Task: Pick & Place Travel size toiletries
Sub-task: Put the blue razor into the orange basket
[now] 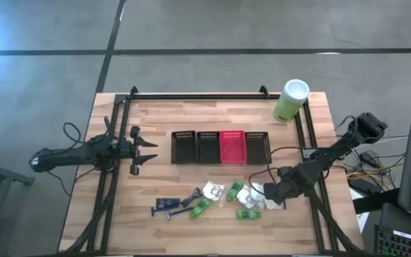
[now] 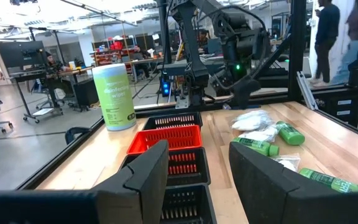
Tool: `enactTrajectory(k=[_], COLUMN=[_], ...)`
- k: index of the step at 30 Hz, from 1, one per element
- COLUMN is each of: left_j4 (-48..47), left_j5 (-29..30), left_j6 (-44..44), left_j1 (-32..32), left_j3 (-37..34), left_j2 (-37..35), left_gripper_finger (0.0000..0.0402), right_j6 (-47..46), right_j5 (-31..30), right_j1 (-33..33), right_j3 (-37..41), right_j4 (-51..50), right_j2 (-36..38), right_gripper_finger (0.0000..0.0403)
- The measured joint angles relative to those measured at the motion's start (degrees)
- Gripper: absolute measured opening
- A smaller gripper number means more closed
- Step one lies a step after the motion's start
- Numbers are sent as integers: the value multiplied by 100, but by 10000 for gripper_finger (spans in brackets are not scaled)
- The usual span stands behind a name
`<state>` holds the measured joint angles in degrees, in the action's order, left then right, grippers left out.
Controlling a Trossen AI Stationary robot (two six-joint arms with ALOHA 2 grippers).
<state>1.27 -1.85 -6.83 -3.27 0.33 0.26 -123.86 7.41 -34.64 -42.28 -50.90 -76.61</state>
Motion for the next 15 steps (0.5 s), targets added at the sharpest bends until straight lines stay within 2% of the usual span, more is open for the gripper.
enactTrajectory(k=[6,10,15], left_j4=[1,1,0], left_j5=[0,1,0], left_j6=[0,0,0], left_j1=[-1,0,-1], left_j3=[1,1,0], left_j2=[1,2,2], left_gripper_finger=[177,177,177], right_j6=[64,807,2160], right_j5=[-1246,-2171,-2302], right_j1=[159,528,1425], right_j3=[-284,-569,-878], right_j4=[16,129,111], right_j2=[386,573,609], right_gripper_finger=[33,33,33])
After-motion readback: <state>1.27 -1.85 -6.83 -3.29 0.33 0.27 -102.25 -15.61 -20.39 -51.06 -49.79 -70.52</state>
